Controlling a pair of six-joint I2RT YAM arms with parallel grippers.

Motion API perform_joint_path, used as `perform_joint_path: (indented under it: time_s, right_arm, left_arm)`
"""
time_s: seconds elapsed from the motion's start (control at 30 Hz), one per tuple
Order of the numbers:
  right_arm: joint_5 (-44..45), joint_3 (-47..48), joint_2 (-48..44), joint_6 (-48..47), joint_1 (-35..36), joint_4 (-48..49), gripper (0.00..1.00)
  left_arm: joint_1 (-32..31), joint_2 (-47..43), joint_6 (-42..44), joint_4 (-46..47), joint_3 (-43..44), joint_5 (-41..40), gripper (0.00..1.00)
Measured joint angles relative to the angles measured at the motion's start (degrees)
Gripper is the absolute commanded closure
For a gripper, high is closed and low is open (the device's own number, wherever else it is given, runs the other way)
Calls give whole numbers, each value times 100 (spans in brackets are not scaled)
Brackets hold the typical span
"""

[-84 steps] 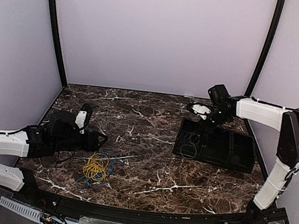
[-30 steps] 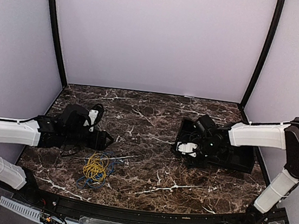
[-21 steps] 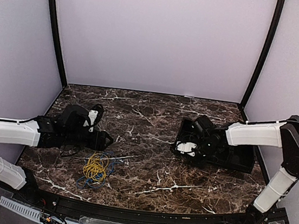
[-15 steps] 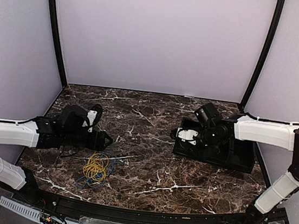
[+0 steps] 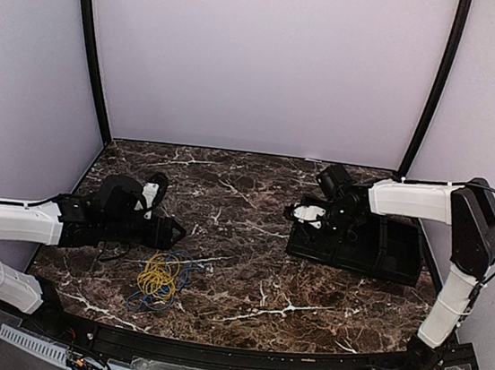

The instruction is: Untangle the cables

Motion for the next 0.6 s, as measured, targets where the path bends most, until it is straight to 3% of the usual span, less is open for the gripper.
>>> perform_joint_path:
  time_s: [0.07, 0.2, 0.33, 0.6]
  right_arm:
    - [52, 57, 129, 4, 0, -37, 100]
    - [120, 315, 260, 35, 0, -166, 81]
    - [151, 417, 157, 83, 0, -286, 71]
    - [177, 328, -942, 133, -52, -680, 65]
  left_arm:
    - [0, -50, -2, 7, -17, -2, 30]
    - [0, -114, -22, 26, -63, 0, 30]
    - [0, -116, -24, 28, -66, 0, 30]
    - [0, -175, -17, 50, -74, -7, 30]
